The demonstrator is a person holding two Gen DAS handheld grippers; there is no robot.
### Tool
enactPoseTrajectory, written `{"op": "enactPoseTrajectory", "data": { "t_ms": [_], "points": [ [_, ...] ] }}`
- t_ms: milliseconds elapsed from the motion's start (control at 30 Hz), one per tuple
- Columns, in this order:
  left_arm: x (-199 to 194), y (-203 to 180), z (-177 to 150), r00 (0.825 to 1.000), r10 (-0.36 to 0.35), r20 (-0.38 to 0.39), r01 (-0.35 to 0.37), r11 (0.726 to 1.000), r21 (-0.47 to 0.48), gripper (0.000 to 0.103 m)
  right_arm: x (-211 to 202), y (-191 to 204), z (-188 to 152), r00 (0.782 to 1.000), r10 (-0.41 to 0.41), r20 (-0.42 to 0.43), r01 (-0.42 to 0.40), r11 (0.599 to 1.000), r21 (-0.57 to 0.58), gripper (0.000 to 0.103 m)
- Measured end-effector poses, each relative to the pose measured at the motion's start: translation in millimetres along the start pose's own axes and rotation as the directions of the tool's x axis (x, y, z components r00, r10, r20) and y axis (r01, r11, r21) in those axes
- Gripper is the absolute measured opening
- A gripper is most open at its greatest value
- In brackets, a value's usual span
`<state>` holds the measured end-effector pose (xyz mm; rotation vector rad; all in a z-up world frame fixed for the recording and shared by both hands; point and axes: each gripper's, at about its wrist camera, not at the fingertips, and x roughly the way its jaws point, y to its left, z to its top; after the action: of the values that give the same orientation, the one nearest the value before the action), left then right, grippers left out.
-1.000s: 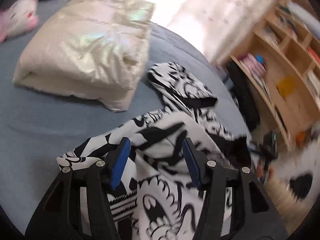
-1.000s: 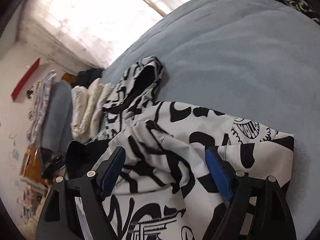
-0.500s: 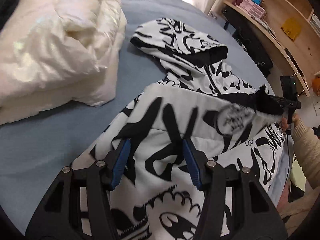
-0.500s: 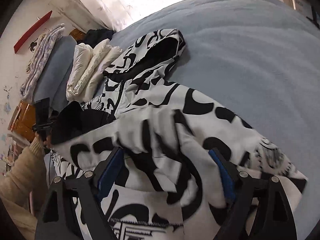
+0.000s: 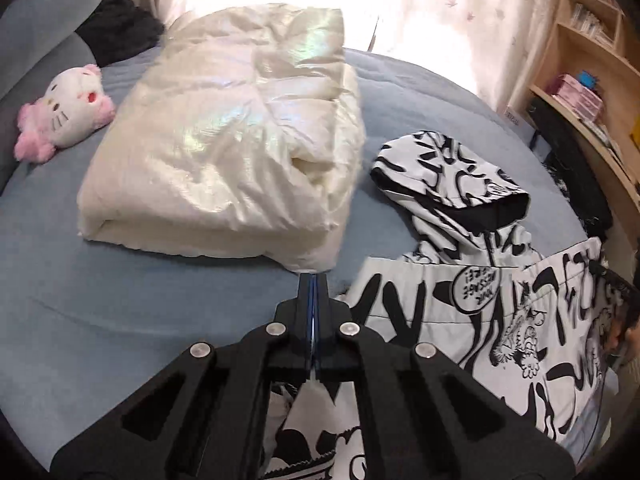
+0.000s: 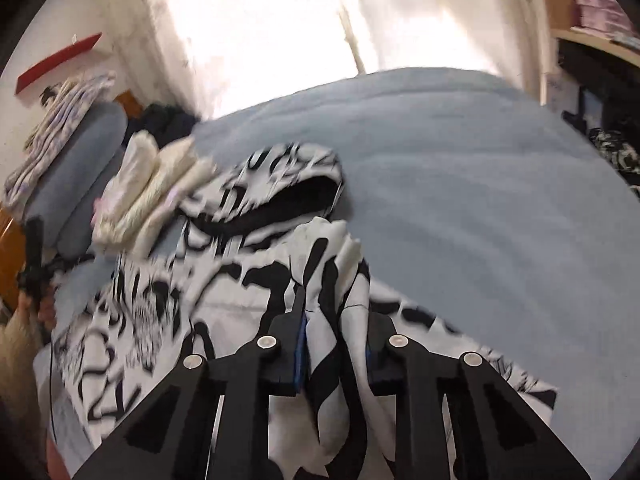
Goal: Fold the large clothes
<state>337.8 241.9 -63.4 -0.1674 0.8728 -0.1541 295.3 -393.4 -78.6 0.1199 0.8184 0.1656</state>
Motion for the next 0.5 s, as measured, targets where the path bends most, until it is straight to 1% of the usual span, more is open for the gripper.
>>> {"op": "enactPoseTrajectory", "data": {
  "t_ms": [33, 67, 100, 133, 167, 200, 233, 267, 300, 367, 433, 500],
  "points": [
    [7.2, 0.4, -0.5, 0.999, -0.035, -0.040, 0.035, 0.999, -0.007, 0.000, 10.2, -1.8, 0.3, 0.999, -0.030, -0.035, 0.030, 1.000, 0.009, 0.020],
    [15.9, 1.7, -2.1, 0.992, -0.086, -0.092, 0.085, 0.996, -0.018, 0.000, 22.5, -5.5, -2.8, 0.996, -0.051, -0.077, 0.053, 0.998, 0.025, 0.020],
    [21.7, 2.0, -4.4, 0.985, -0.115, -0.126, 0.112, 0.993, -0.025, 0.000, 30.0, -9.6, -7.0, 0.993, -0.059, -0.107, 0.063, 0.997, 0.040, 0.020],
    [27.3, -0.6, -6.7, 0.980, -0.135, -0.147, 0.133, 0.991, -0.023, 0.000, 40.8, -14.2, -13.8, 0.988, -0.066, -0.141, 0.075, 0.995, 0.058, 0.020],
    [30.3, -3.3, -8.2, 0.977, -0.145, -0.155, 0.146, 0.989, -0.009, 0.004, 47.7, -17.8, -20.2, 0.985, -0.066, -0.159, 0.078, 0.995, 0.070, 0.020],
    [34.4, -7.3, -10.3, 0.973, -0.160, -0.164, 0.163, 0.987, 0.007, 0.013, 51.7, -21.6, -24.9, 0.984, -0.060, -0.166, 0.074, 0.994, 0.079, 0.020],
    [37.6, -10.5, -12.3, 0.969, -0.176, -0.175, 0.182, 0.983, 0.015, 0.019, 54.0, -26.6, -30.1, 0.985, -0.051, -0.166, 0.066, 0.994, 0.088, 0.020],
    [42.5, -14.6, -13.7, 0.961, -0.196, -0.193, 0.205, 0.978, 0.026, 0.034, 54.3, -29.9, -33.7, 0.986, -0.043, -0.160, 0.058, 0.994, 0.095, 0.020],
    [46.8, -19.5, -14.6, 0.960, -0.197, -0.201, 0.209, 0.977, 0.041, 0.043, 53.0, -33.3, -36.2, 0.988, -0.029, -0.151, 0.046, 0.993, 0.108, 0.020],
    [55.0, -28.5, -14.6, 0.961, -0.178, -0.214, 0.198, 0.977, 0.076, 0.048, 50.9, -37.7, -38.5, 0.989, -0.011, -0.147, 0.030, 0.991, 0.127, 0.020],
    [69.5, -35.6, -13.8, 0.960, -0.143, -0.241, 0.171, 0.980, 0.100, 0.048, 49.5, -43.1, -41.2, 0.989, -0.006, -0.147, 0.025, 0.991, 0.132, 0.020],
    [83.8, -36.6, -13.1, 0.957, -0.121, -0.265, 0.150, 0.984, 0.092, 0.048, 48.0, -43.3, -42.8, 0.989, -0.007, -0.145, 0.026, 0.991, 0.130, 0.020]
  ]
}}
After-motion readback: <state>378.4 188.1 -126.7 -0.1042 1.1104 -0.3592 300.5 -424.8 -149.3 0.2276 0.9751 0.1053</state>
